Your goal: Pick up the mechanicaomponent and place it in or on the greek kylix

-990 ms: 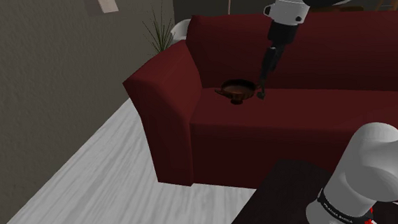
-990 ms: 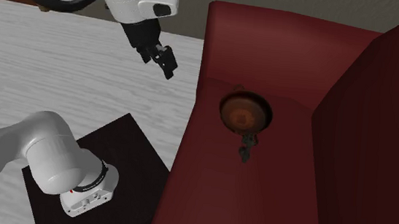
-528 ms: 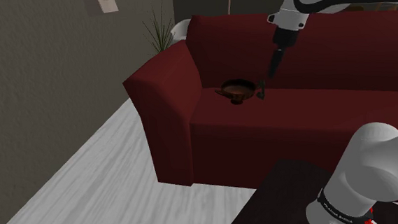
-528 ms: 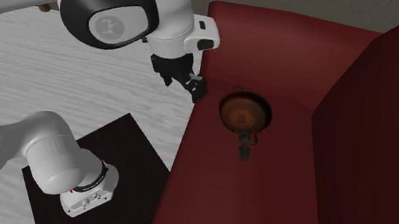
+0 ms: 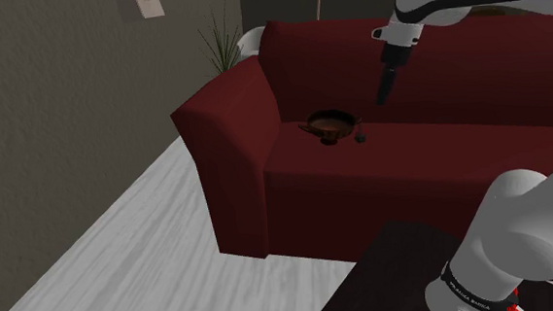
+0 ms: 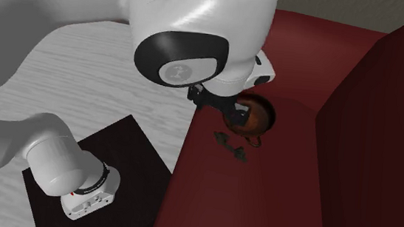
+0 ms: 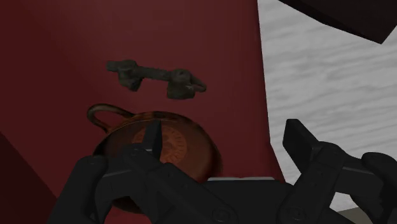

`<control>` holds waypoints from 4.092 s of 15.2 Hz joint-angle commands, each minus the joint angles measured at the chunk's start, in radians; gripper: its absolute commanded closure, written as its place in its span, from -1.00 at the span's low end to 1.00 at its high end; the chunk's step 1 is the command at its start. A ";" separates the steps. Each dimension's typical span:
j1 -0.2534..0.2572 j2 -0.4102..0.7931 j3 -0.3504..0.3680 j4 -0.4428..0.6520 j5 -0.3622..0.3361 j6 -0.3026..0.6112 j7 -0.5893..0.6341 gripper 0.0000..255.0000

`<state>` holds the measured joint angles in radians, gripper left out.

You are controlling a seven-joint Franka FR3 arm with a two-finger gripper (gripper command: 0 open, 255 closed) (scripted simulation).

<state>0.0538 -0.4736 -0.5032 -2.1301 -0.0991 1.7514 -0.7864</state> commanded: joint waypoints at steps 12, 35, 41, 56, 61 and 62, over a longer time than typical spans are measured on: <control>0.012 0.555 -0.287 0.373 0.292 -0.025 -0.546 -1.00; 0.019 0.554 -0.281 0.285 0.296 0.063 -0.549 1.00; 0.023 0.426 -0.287 0.032 0.375 0.273 -0.435 -1.00; 0.035 0.456 -0.280 -0.097 0.489 0.433 -0.456 -1.00; 0.035 0.456 -0.280 -0.096 0.489 0.433 -0.456 1.00; 0.035 0.456 -0.280 -0.096 0.488 0.433 -0.456 1.00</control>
<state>0.0890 -0.0183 -0.7827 -2.2261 0.3896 2.1844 -1.2427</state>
